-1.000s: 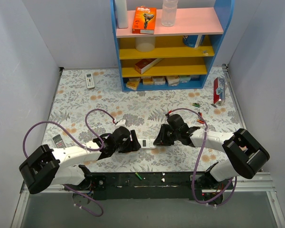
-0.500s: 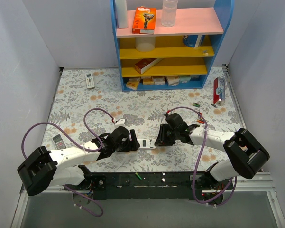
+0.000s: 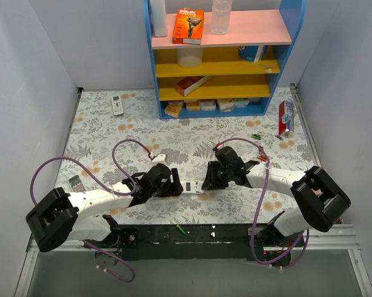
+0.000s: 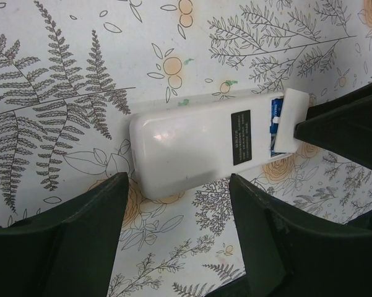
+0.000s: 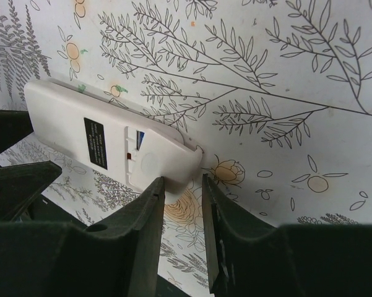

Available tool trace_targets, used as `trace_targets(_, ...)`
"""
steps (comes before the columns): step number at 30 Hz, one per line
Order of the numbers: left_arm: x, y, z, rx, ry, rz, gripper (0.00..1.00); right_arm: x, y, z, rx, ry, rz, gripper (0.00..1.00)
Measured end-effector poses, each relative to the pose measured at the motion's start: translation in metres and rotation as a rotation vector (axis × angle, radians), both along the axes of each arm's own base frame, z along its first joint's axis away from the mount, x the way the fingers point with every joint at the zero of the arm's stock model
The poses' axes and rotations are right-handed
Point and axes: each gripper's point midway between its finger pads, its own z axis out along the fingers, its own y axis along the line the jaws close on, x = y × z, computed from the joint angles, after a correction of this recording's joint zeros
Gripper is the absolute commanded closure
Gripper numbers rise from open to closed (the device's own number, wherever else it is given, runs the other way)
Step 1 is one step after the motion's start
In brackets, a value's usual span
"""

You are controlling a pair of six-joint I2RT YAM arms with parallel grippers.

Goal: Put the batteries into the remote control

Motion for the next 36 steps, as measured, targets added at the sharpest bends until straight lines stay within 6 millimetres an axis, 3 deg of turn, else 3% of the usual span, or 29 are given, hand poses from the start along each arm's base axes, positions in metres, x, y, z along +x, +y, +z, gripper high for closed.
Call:
trace_targets(23, 0.0046, -0.0027, -0.0088, 0.03, -0.003, -0.011, 0.35, 0.0034, 0.0034, 0.0012, -0.044, -0.018, 0.042, 0.53)
trace_targets(36, 0.0053, -0.0023, -0.0091, 0.035, -0.008, -0.013, 0.36, 0.004, 0.0025, 0.0023, -0.07, -0.025, 0.057, 0.52)
